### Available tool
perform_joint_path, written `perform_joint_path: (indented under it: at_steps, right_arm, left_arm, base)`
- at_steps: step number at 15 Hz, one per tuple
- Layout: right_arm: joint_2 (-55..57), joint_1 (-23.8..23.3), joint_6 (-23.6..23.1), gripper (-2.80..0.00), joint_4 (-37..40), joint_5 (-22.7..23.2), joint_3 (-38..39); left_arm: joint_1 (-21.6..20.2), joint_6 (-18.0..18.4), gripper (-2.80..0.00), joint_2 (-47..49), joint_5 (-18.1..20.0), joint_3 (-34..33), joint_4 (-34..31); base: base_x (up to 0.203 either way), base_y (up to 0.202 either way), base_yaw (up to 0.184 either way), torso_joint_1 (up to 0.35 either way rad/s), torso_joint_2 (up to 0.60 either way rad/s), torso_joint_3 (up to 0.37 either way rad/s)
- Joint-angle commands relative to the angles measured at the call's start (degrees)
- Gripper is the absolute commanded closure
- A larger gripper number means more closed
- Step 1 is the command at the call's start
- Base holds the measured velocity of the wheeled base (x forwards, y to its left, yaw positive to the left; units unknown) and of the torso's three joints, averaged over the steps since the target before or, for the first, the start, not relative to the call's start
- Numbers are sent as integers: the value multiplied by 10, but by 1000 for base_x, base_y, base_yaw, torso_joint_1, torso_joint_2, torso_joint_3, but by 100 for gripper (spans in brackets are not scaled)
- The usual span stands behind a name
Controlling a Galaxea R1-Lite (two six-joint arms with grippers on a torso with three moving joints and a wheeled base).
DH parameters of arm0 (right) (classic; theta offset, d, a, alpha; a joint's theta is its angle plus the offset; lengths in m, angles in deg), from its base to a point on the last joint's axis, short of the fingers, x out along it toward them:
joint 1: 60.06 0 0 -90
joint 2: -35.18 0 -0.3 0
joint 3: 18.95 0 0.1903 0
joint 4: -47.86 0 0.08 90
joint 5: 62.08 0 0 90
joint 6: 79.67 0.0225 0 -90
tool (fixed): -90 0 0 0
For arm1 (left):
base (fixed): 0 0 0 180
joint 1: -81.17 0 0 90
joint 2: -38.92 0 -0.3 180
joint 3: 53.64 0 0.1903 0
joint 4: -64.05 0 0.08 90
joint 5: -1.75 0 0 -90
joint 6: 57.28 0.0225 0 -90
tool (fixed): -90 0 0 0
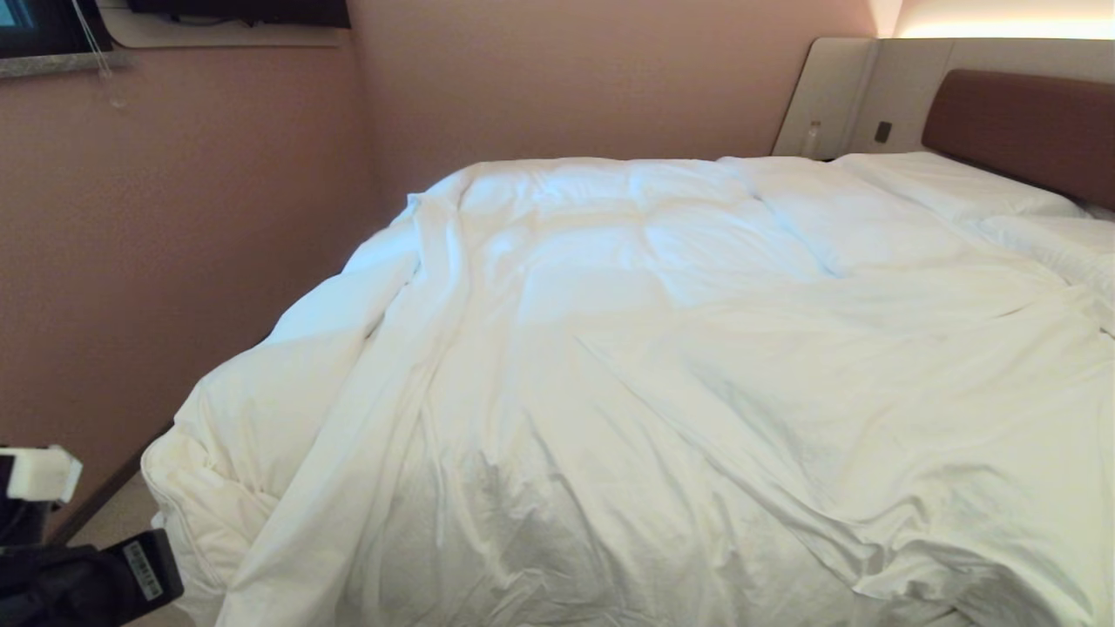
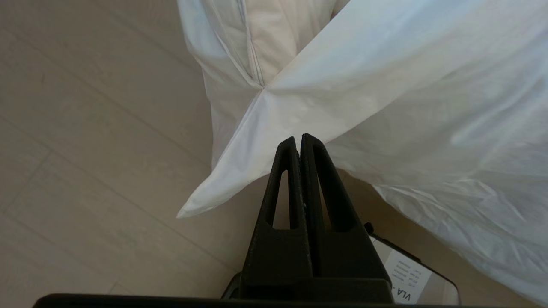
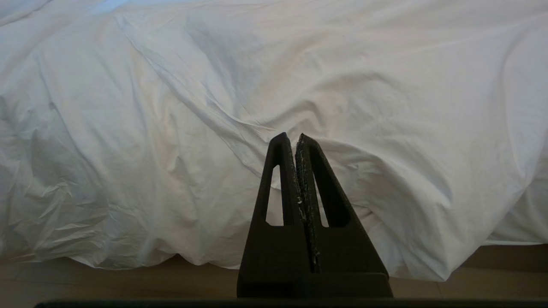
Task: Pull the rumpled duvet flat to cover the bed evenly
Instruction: Flatten the corners of the folded blanket
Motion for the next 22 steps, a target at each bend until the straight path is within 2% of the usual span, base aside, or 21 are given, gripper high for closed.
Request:
perform_joint_path:
  at_steps: [1, 5, 11, 12, 16, 20, 22]
  right_arm:
    - [1, 0, 0, 0, 0, 0, 0]
    - [1, 0, 0, 0, 0, 0, 0]
    - [1, 0, 0, 0, 0, 0, 0]
    - [1, 0, 0, 0, 0, 0, 0]
    - [1, 0, 0, 0, 0, 0, 0]
    - [1, 0, 0, 0, 0, 0, 0]
    - [1, 0, 0, 0, 0, 0, 0]
  left_arm:
    - [0, -4, 0, 95, -1, -5, 24]
    - [-1, -6, 0, 134, -1, -24, 90]
    - [-16, -7, 0, 180, -3, -37, 106]
    - [-17, -7, -280, 184, -4, -37, 107]
    - [-29, -7, -280, 234, -6, -28, 108]
    - [-54, -8, -280, 307, -8, 10, 109]
    - [-57, -8, -280, 328, -8, 16, 132]
  base:
    - [0, 0, 0, 0, 0, 0]
    - [0, 0, 0, 0, 0, 0]
    - [0, 0, 0, 0, 0, 0]
    - [0, 0, 0, 0, 0, 0]
    - [0, 0, 0, 0, 0, 0]
    - [0, 0, 0, 0, 0, 0]
    - [0, 0, 0, 0, 0, 0]
